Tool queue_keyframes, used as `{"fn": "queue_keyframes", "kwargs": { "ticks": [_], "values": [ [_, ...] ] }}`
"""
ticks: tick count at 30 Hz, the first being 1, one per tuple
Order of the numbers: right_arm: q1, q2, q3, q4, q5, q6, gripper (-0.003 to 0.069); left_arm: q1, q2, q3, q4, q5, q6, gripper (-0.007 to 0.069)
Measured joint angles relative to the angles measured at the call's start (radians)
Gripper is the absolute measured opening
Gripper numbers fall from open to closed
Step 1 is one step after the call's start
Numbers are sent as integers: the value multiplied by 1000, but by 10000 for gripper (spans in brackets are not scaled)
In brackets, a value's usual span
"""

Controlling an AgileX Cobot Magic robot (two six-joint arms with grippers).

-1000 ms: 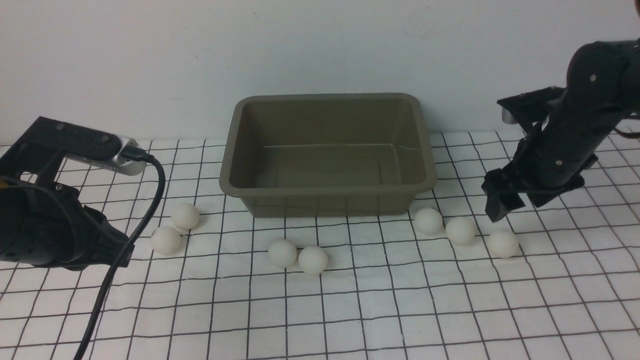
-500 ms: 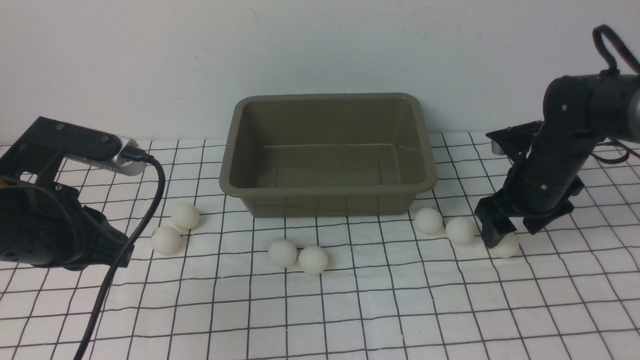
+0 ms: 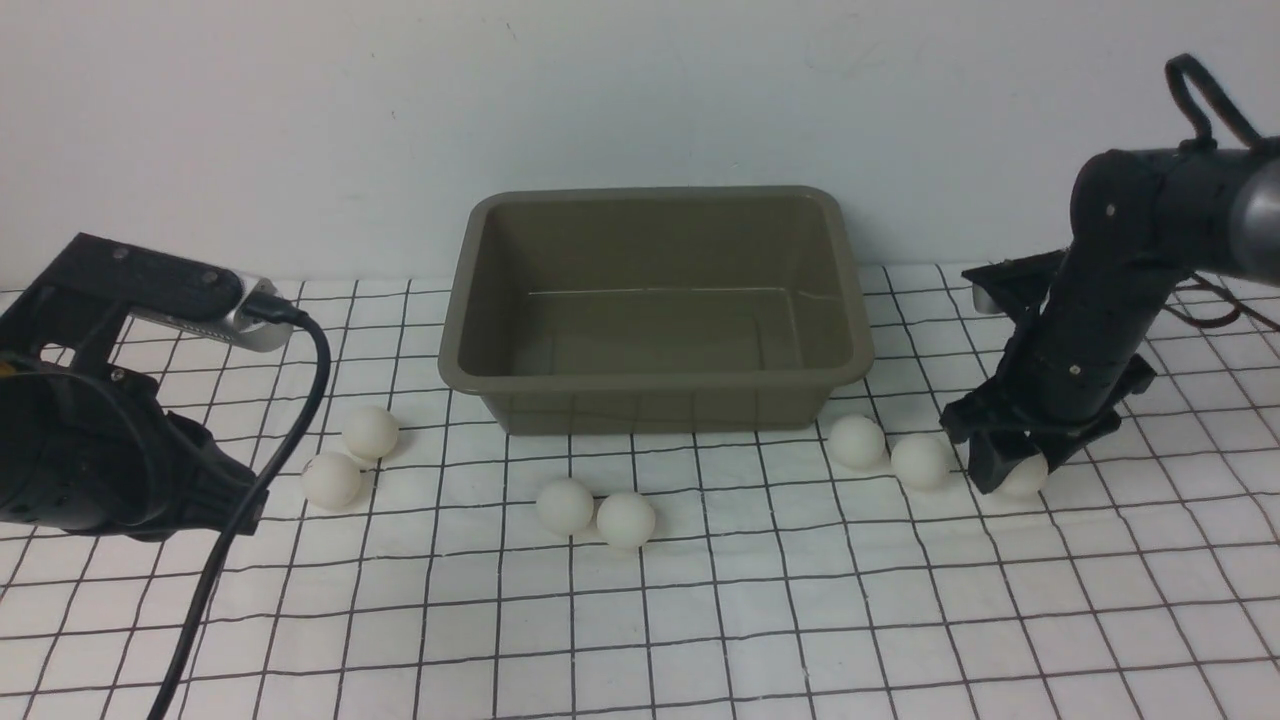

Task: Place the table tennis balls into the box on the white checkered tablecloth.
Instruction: 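Reach for and grasp a ping pong ball on the table, then release the ping pong ball into the bin and lift the gripper away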

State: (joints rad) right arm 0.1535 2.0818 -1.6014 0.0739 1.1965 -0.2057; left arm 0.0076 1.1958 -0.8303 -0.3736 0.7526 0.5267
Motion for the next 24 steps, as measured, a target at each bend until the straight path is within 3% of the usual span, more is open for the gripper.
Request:
{"fn": "queue_keyframes", "kwargs": {
  "ticks": [11, 18, 24],
  "values": [
    [55, -20, -302, 36, 33, 14, 360, 0, 0, 0, 0, 0, 0, -1],
    [212, 50, -517, 56, 40, 46, 360, 0, 0, 0, 0, 0, 0, -1],
    [253, 192, -577, 72, 49, 40, 360, 0, 0, 0, 0, 10, 0, -1]
  ]
}}
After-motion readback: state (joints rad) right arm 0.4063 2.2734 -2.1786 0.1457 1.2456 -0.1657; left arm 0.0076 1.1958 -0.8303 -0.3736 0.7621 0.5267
